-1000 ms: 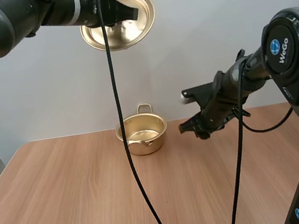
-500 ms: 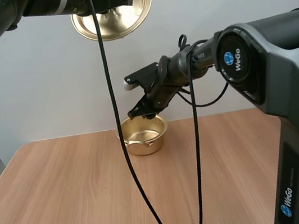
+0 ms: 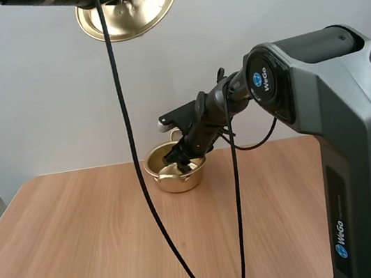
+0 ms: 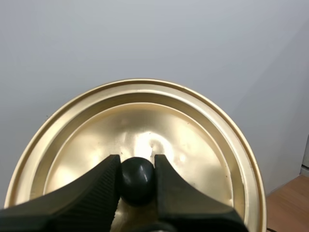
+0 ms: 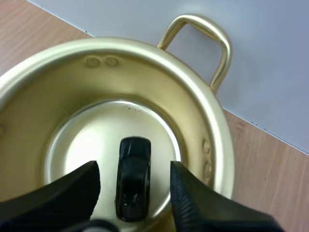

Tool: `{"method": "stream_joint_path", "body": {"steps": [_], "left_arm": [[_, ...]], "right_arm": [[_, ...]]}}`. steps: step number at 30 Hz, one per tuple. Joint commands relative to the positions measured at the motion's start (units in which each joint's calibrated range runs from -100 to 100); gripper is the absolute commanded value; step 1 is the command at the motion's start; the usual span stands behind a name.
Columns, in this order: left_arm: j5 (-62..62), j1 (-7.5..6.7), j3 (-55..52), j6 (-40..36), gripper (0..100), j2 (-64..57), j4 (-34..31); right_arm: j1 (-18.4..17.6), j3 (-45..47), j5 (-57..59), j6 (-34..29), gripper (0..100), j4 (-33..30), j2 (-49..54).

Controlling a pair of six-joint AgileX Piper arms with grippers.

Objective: Open the pot, put the car inside, and close it

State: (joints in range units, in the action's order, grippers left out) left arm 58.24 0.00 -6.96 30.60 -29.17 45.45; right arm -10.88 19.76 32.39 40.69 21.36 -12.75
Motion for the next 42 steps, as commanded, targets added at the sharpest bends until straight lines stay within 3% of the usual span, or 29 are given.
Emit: {"method": "stream_joint_path", "body": {"steps": [1, 4, 6, 7, 13, 17, 22, 30, 42], "left_arm": [[0.64, 0.04, -0.01, 0.03, 0, 0.06, 0.11], [0.64, 0.04, -0.01, 0.03, 0, 0.17, 0.11], [1.13, 0.04, -0.01, 0.03, 0, 0.57, 0.0], [1.31, 0.04, -0.01, 0.03, 0, 0.93, -0.45], [3.22, -0.04, -0.01, 0.03, 0, 4.86, -2.94], [6.22, -0.04, -0.01, 0.03, 0, 9.47, -2.95], [6.89, -0.33, -2.41, 0.03, 0, 14.59, -4.41], [-6.67, -4.5, -14.66, 3.09, 0, 22.58, -7.06], [-12.61, -4.74, -16.65, 5.78, 0, 34.41, -4.36]], "right_arm": [[0.15, -0.04, 0.46, -0.26, 59, 0.35, 1.54], [1.63, -0.04, 3.29, -1.6, 32, 0.75, 5.96], [3.57, -0.04, 7.12, -2.78, 4, 0.75, 8.94], [4.9, 0.15, 9.06, -2.91, 0, 0.88, 10.64], [11.82, 10.29, 7.36, -2.7, 0, 1.42, 22.97], [14.15, 19.8, 1.43, -2.2, 0, 1.09, 32.29], [14.43, 26.88, 0.61, -2.41, 0, 1.09, 39.99], [14.43, 29.29, 3.25, -2.52, 0, 0.68, 47.53], [14.43, 29.29, 5.53, -2.65, 0, 0.59, 50.02]]}}
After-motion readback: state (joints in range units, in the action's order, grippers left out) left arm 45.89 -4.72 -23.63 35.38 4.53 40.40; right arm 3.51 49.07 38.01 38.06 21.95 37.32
